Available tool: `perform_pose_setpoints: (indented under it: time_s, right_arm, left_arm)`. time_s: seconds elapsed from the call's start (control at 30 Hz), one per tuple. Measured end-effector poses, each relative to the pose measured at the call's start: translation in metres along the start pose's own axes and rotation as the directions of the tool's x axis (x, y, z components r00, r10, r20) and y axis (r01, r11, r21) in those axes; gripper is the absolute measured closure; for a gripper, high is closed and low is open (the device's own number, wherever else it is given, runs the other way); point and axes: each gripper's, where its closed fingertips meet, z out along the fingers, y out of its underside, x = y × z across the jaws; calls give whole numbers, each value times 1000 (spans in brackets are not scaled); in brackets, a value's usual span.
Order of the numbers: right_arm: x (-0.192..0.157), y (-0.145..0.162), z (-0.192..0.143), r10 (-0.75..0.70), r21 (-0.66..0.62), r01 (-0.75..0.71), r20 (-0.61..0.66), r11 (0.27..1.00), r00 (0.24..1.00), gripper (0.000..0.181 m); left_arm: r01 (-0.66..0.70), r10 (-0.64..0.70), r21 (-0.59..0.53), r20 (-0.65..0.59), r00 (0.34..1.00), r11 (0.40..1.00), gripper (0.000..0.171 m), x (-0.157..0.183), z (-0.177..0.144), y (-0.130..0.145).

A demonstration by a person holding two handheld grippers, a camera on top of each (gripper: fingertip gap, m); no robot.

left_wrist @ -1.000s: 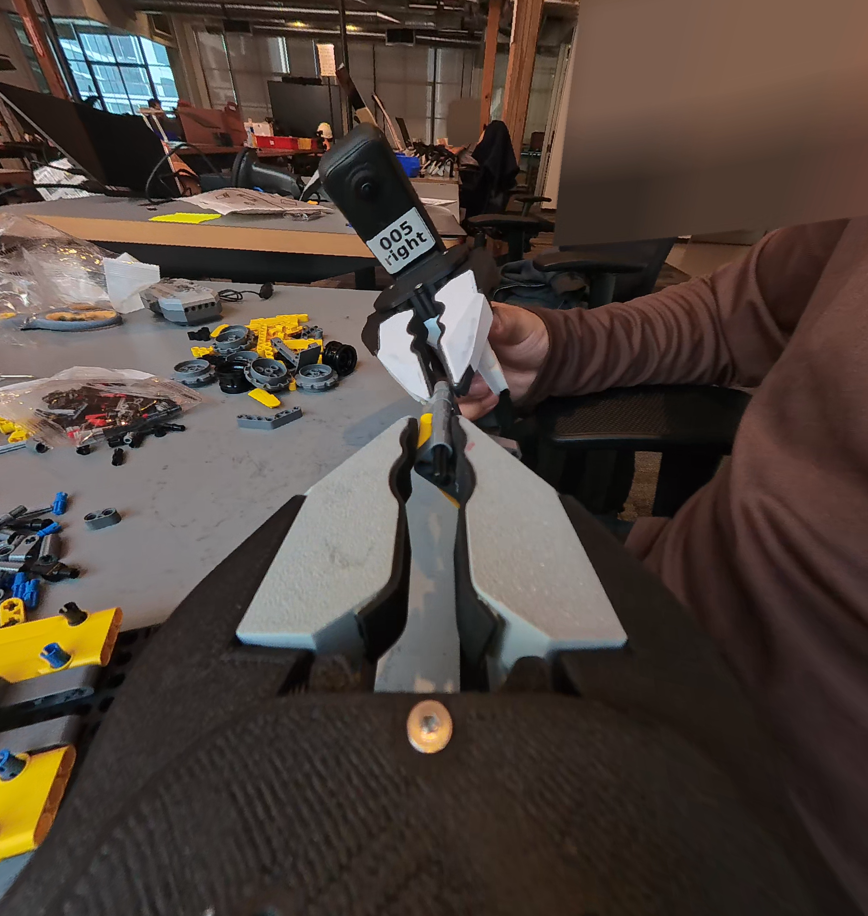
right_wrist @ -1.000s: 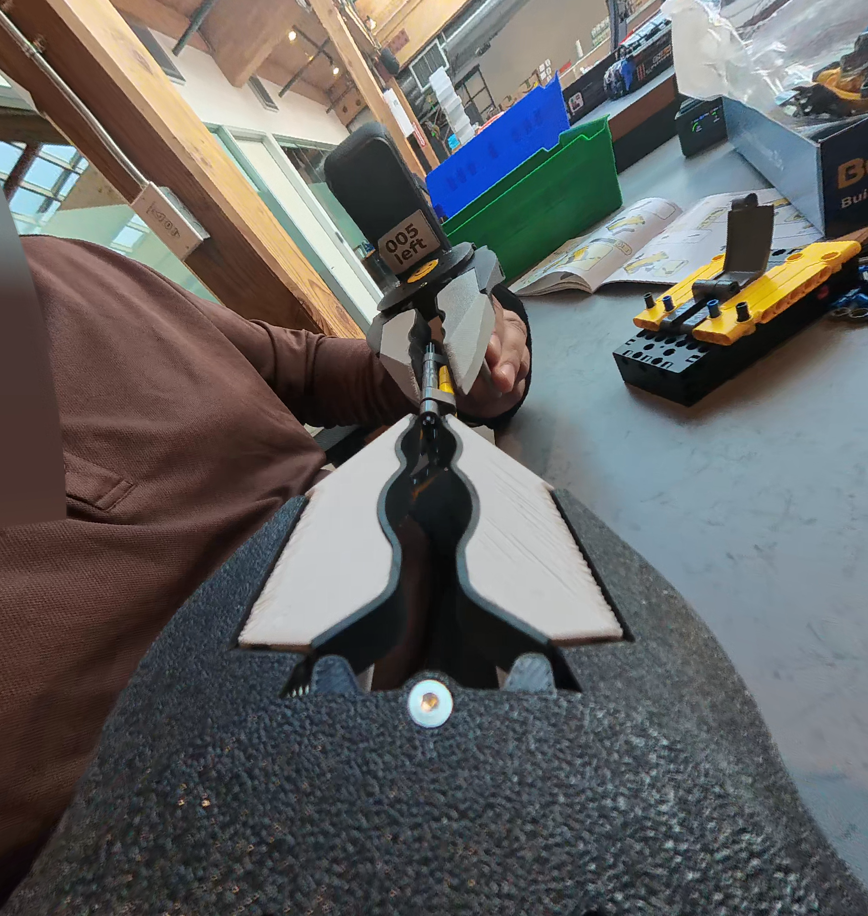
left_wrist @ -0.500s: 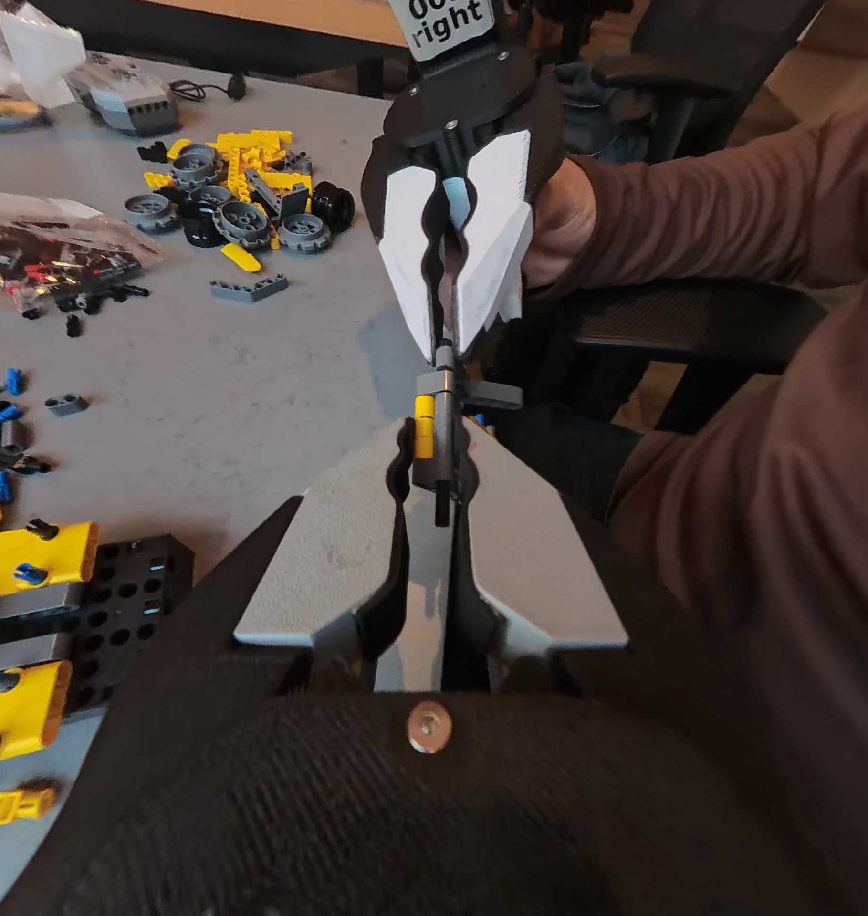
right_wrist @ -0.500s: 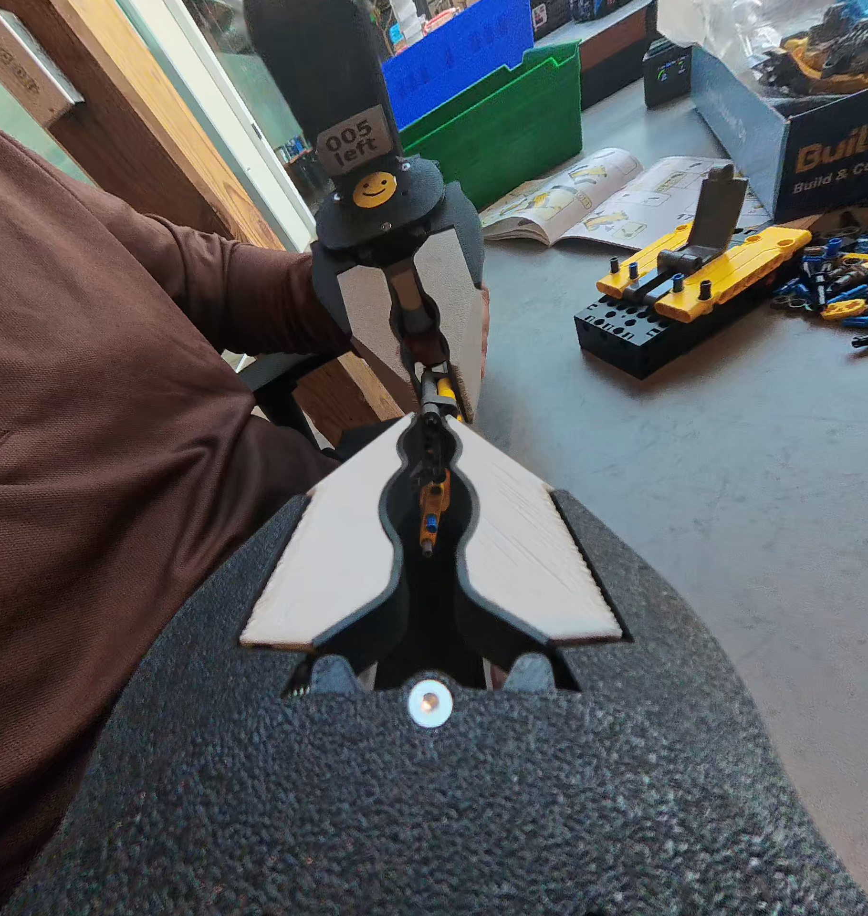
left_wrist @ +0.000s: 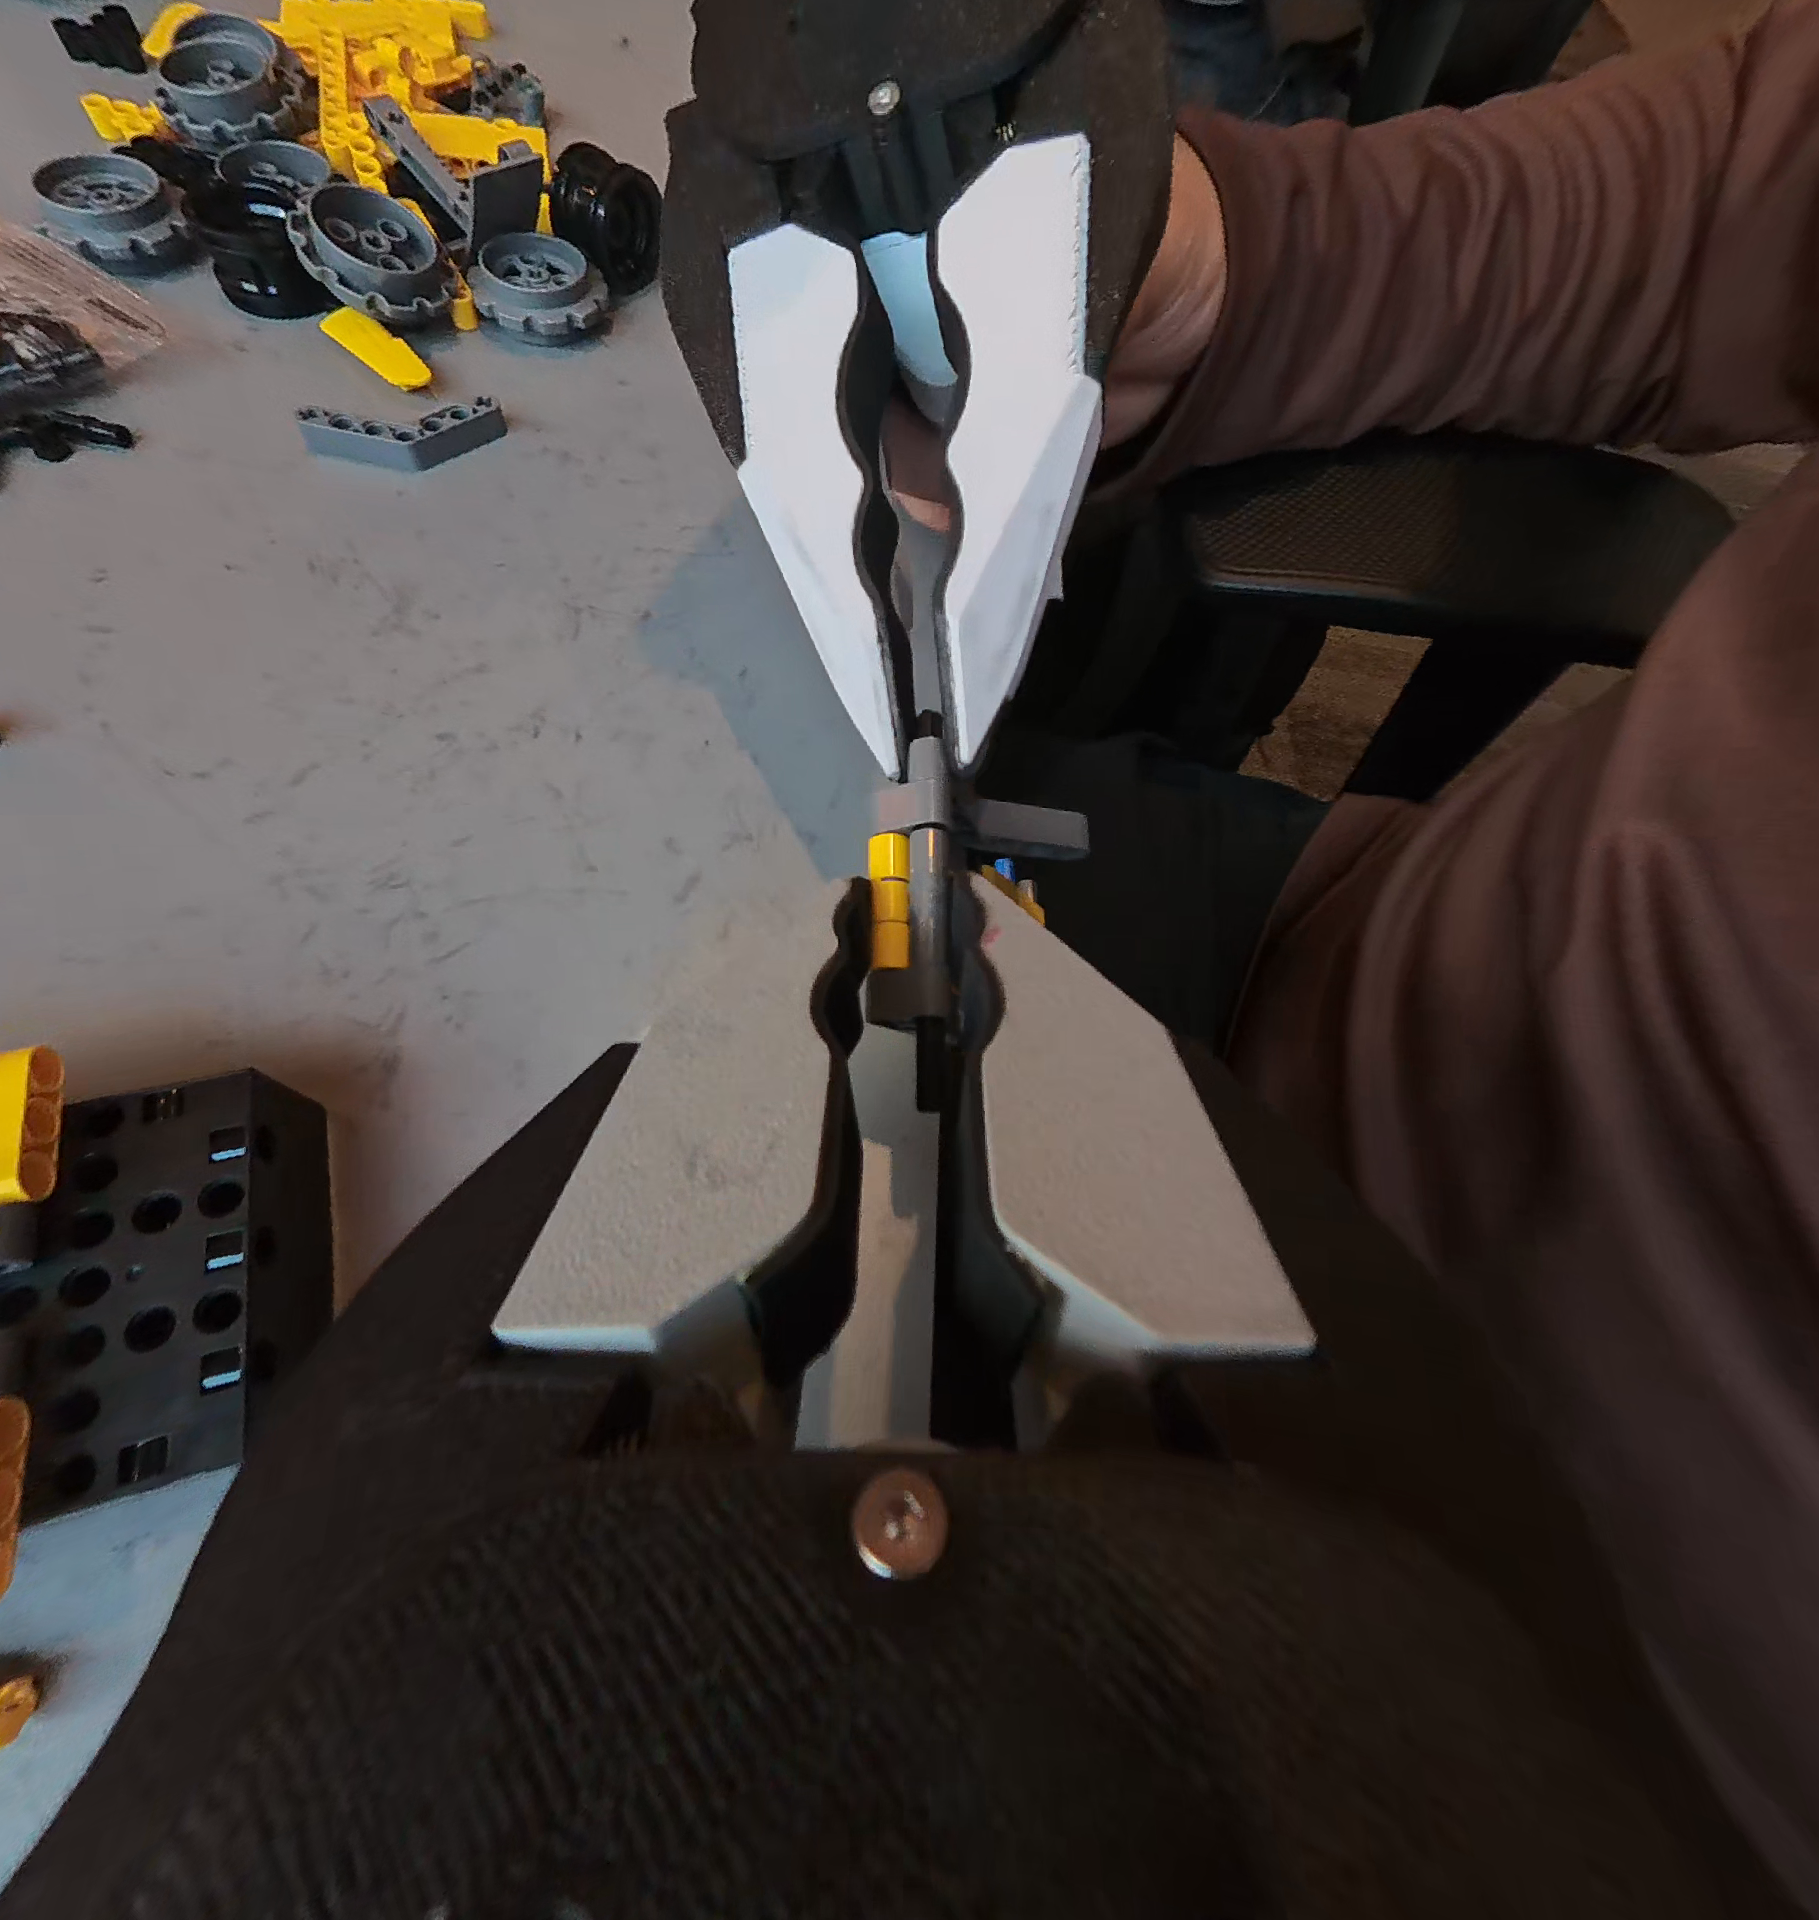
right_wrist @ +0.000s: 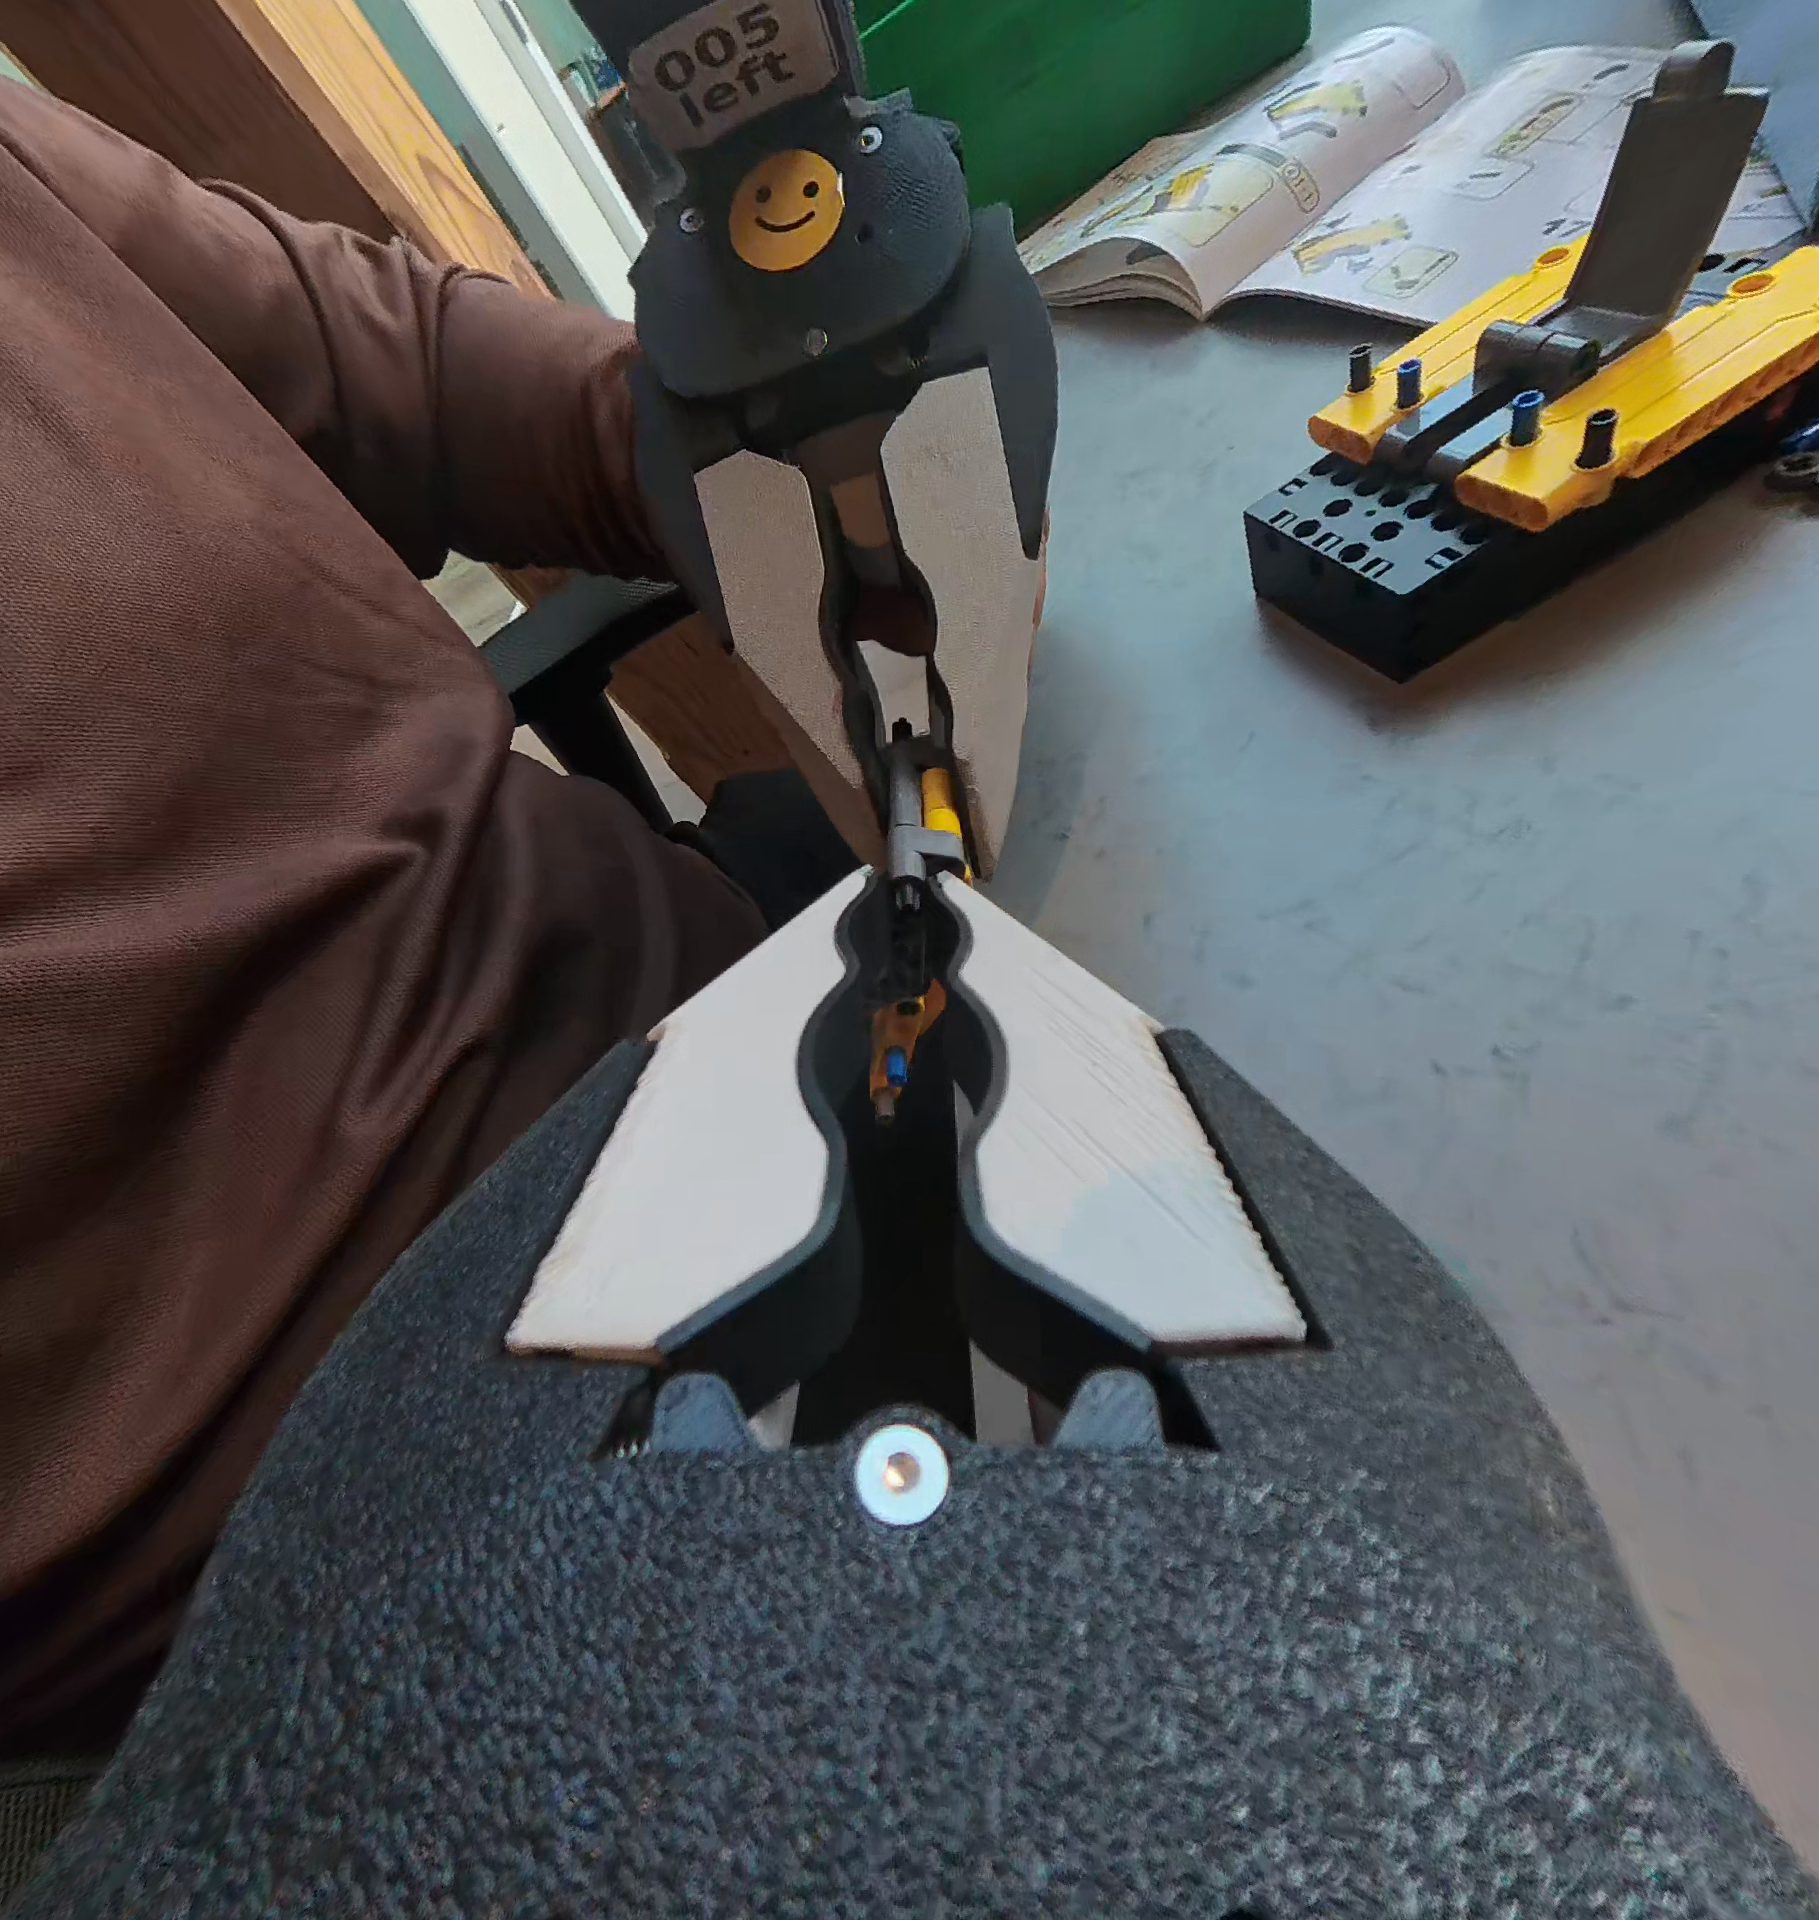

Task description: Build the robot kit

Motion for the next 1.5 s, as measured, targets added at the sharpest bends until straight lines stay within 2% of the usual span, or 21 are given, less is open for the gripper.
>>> perform_pose_setpoints:
  time_s: [0.23,0.3,0.4,0.57,0.67,0.73,0.77,0.83,0.93,0.97,1.0,1.03,1.13,1.3,1.43,1.5]
  right_arm:
    - [1,0,2,-17,-20,16,-11,1000,1000,176]
    - [0,1,3,-103,-59,100,-57,993,993,176]
    - [1,3,4,-314,-158,291,-149,944,938,175]
    - [0,-3,3,-404,-158,378,-195,912,894,174]
    - [-5,-10,-2,-273,-89,261,-174,961,946,169]
    - [-7,-11,-6,-134,-55,128,-139,990,981,137]
    - [-14,-12,-7,-81,-35,77,-105,996,991,131]
    - [-26,-19,-10,-24,15,26,-80,1000,997,132]
    - [-43,-21,-9,-61,-2,61,-96,998,993,137]
    - [-46,-20,-7,-89,-22,87,-125,996,988,149]
    - [-46,-19,-6,-125,-50,118,-168,992,978,161]
    - [-46,-18,-4,-162,-80,148,-209,986,965,166]
    - [-48,-18,-2,-243,-143,211,-268,967,932,171]
    - [-57,-21,0,-275,-137,246,-269,960,923,170]
    - [-66,-23,1,-242,-96,226,-223,969,944,154]
    - [-71,-23,2,-200,-72,190,-187,979,962,135]
  left_arm:
    - [35,-35,-9,-30,999,999,161,0,0,1]
    - [42,-43,-9,-44,998,999,161,0,1,1]
    - [52,-54,-25,-74,996,998,160,3,2,3]
    - [77,-76,5,-100,992,997,160,3,-1,-1]
    - [42,-36,78,-81,996,996,160,4,-6,-9]
    - [-36,45,183,-46,998,982,160,8,-15,-22]
    - [-93,99,243,-13,995,966,160,11,-22,-28]
    - [-190,174,319,77,982,929,160,15,-31,-36]
    - [-261,208,379,174,963,888,160,21,-40,-42]
    - [-270,209,391,194,959,880,160,22,-43,-43]
    - [-273,209,399,198,958,875,160,25,-44,-44]
    - [-271,210,408,189,959,872,160,29,-45,-45]
    - [-255,210,416,152,966,873,160,40,-46,-45]
    - [-256,210,435,153,966,863,159,49,-52,-45]
    - [-292,237,457,176,956,840,160,54,-60,-49]
    - [-317,239,464,220,946,828,160,51,-66,-53]
